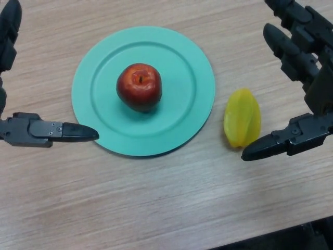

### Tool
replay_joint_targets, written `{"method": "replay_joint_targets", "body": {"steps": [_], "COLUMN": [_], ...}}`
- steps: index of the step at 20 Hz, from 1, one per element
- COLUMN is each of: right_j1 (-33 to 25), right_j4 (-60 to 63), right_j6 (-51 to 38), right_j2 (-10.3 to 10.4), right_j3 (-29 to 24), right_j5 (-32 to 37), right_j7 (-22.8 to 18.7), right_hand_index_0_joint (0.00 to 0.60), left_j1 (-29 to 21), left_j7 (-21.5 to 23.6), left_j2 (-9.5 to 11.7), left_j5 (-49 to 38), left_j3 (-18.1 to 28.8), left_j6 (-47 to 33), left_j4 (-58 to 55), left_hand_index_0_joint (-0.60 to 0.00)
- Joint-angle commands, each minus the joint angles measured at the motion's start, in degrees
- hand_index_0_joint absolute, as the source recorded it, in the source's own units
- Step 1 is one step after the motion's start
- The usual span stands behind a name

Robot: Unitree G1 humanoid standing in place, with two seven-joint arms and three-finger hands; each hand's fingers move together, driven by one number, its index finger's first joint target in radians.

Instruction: Pick up the red apple and place it on the plate

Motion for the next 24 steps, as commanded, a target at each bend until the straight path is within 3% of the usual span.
{"method": "replay_joint_targets", "body": {"steps": [1,5,8,11,13,16,20,24], "right_j1": [-1.3,-0.9,0.7,2.9,4.0,2.8,3.7,2.5], "right_j4": [-1.1,-0.5,-0.8,-1.8,-2.5,-4.1,-3.3,-3.9], "right_j6": [-11.5,-12.6,-12.3,-15.0,-15.4,-11.5,-14.7,-12.5], "right_j2": [-0.8,0.0,0.0,0.5,1.0,0.2,-0.1,-0.6], "right_j3": [-2.1,-1.2,-1.3,-1.1,-0.8,-1.8,-2.6,-3.1], "right_j5": [-0.4,-1.8,-0.9,-1.3,-1.1,1.1,2.3,3.5], "right_j7": [1.2,1.9,4.1,5.5,5.7,6.6,8.0,6.8], "right_hand_index_0_joint": [0.000,0.000,0.000,0.000,0.000,0.000,0.000,0.000], "left_j1": [-1.3,-1.6,0.5,1.7,1.7,2.1,2.3,1.2], "left_j7": [-0.5,0.3,-3.3,-5.4,-5.2,-4.3,-4.8,-2.6], "left_j2": [2.7,3.2,3.3,2.8,2.3,1.9,1.6,1.1], "left_j5": [2.0,4.3,3.8,5.8,8.0,9.2,10.9,11.8], "left_j3": [4.6,4.6,7.0,7.4,6.7,6.6,6.4,4.4], "left_j6": [-8.8,-11.2,-8.1,-10.3,-12.2,-9.0,-10.2,-10.4], "left_j4": [-0.2,2.1,-1.8,-2.4,-1.3,-4.0,-3.9,-1.8], "left_hand_index_0_joint": [0.000,0.000,0.000,0.000,0.000,0.000,0.000,0.000]}}
